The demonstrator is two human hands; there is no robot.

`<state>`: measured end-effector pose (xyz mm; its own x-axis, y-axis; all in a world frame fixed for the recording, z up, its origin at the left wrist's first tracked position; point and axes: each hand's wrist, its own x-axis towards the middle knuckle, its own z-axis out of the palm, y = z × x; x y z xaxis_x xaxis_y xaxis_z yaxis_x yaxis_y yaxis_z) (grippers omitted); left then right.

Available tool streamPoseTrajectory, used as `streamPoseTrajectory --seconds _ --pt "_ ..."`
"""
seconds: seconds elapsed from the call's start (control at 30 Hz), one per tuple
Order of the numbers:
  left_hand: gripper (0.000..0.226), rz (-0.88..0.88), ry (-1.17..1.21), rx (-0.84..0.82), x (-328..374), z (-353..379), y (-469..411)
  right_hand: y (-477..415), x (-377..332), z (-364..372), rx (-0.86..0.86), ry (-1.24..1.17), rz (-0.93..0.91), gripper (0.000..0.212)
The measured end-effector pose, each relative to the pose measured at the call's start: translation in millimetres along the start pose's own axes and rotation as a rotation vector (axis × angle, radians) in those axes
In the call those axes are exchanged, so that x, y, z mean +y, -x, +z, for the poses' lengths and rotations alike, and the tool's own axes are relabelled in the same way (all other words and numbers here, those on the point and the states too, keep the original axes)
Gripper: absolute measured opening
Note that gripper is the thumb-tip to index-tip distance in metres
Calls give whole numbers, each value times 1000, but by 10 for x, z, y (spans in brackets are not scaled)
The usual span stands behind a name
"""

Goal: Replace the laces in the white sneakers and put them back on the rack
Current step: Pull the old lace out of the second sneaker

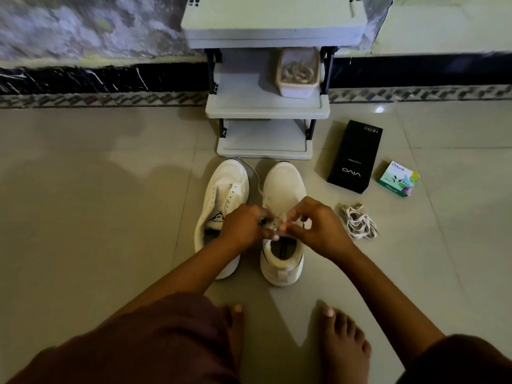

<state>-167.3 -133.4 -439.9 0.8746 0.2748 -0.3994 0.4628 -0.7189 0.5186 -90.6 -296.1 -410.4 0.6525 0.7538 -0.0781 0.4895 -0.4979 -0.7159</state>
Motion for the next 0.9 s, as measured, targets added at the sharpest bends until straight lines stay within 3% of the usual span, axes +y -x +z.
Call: streamPoseTrajectory --seconds 0.1,0.23,0.3,0.43,0.5,0.57,0.67,0.77,0.9 --pt "46 1 21 0 2 -4 12 79 142 113 25 499 -169 25" --pt "38 24 17 -6 7 -2 16 142 140 294 156 667 -272 17" --pt "40 26 5 5 11 -5 20 101 112 290 200 476 -178 10" --pt "46 22 -42 5 55 -37 18 -5 -82 78 49 -318 61 14" --pt "46 20 -67 0 77 -50 14 30 -74 68 27 -396 58 17" --pt "47 22 -53 6 82 -45 24 91 20 114 23 -107 -7 5" --pt "50 35 -54 4 69 -16 42 148 154 200 33 448 -128 24" --pt "44 57 -104 6 98 0 55 128 138 195 110 657 -224 29" --pt "41 66 -102 -10 123 28 53 67 83 233 134 753 -272 22"
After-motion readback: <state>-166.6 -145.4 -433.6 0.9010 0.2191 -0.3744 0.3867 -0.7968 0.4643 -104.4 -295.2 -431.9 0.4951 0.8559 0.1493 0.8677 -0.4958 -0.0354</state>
